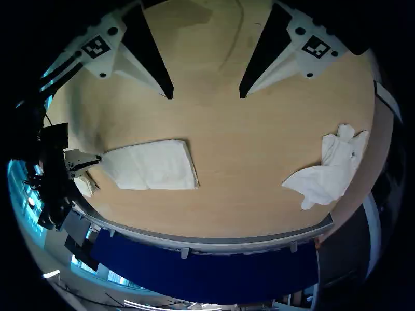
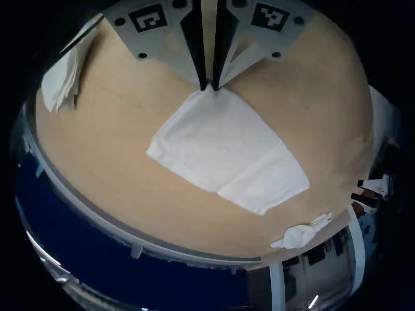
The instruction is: Fold towel
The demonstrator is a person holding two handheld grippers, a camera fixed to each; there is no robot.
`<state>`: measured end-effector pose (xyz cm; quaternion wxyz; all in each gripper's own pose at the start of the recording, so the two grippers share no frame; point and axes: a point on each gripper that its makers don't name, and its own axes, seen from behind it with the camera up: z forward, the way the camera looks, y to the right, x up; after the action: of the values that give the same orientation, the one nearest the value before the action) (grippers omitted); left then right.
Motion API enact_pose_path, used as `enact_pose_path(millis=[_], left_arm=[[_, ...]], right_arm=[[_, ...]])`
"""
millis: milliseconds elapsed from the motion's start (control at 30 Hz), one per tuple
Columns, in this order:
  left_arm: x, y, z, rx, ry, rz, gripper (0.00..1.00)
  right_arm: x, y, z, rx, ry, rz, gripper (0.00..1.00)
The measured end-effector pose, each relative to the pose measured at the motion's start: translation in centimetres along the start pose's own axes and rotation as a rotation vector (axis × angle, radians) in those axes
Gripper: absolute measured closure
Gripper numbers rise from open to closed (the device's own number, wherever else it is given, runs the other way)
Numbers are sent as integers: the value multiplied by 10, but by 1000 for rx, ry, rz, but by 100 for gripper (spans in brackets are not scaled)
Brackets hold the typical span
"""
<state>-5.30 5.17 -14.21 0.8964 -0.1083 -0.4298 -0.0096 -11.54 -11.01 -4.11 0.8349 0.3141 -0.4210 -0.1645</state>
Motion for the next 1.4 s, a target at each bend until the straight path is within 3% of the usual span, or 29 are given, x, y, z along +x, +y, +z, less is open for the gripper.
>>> enact_pose_path(millis=[300, 567, 900, 1200, 1400], left_arm=[[5, 0, -4, -3, 13, -12, 6], [10, -1, -6, -4, 31, -16, 6], [13, -1, -14, -11, 43, -25, 6], [15, -7, -21, 5, 57, -42, 6], [17, -10, -27, 14, 78, -52, 6]], right_arm=[[50, 0, -20, -5, 81, -14, 91], [102, -13, -31, 8, 147, -70, 91], [122, -24, -27, 22, 150, -117, 91], [171, -70, -4, 94, 188, -186, 91], [187, -119, 30, 171, 177, -224, 91]])
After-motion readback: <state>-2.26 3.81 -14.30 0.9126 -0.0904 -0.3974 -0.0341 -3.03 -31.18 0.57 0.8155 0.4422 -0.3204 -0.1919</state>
